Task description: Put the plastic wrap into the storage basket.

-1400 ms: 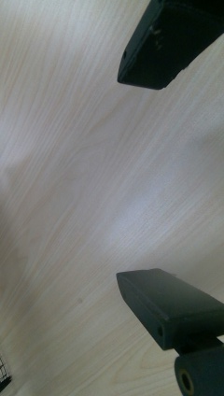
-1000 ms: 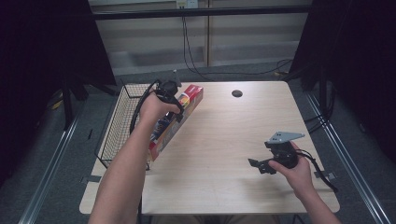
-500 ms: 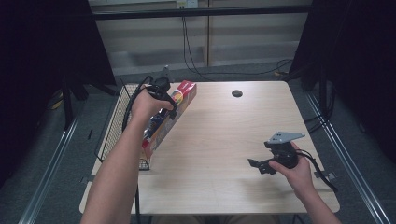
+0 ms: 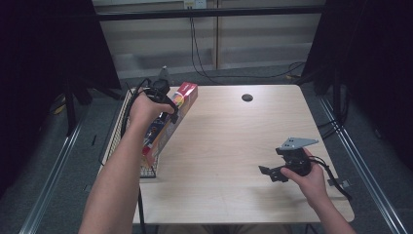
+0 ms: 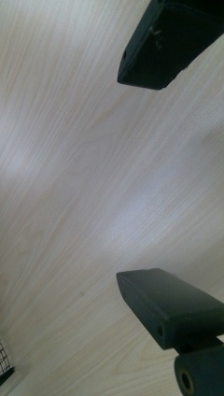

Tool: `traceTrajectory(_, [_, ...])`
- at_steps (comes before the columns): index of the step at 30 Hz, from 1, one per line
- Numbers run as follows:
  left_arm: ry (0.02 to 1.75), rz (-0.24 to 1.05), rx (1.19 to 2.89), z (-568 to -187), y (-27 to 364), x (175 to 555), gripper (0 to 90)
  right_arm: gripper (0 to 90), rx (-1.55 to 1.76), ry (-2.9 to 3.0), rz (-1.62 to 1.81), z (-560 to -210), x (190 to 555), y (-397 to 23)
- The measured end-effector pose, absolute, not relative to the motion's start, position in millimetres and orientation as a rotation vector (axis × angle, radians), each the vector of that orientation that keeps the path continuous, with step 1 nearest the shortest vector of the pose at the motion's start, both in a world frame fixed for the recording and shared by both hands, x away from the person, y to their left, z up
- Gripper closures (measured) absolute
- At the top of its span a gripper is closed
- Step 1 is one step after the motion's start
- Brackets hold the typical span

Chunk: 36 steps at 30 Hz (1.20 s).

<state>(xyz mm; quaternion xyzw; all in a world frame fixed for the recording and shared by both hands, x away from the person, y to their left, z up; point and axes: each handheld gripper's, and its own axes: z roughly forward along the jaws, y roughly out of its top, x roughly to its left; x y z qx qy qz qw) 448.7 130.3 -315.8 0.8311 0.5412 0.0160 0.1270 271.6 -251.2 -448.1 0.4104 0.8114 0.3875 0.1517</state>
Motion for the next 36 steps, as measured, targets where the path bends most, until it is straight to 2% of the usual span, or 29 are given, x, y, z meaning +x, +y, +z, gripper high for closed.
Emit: traceTrajectory(36, [1.728,0.087,2.316,-308.8,179.0,442.6,43.6,5.4,1.183,2.331,1.116,-448.5,271.7,-250.2])
